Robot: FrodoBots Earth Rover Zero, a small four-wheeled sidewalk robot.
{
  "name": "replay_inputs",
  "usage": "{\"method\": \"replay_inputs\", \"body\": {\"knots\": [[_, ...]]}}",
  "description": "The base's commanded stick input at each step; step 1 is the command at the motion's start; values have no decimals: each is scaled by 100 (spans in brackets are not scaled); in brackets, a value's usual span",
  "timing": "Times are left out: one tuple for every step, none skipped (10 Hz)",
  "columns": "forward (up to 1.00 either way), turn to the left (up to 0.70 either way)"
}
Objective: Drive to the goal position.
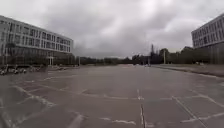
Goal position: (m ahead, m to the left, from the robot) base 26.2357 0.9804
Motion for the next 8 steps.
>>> {"method": "replay_inputs", "body": {"knots": [[70,0],[70,0],[70,0],[70,0],[70,0],[70,0],[70,0],[70,0]]}}
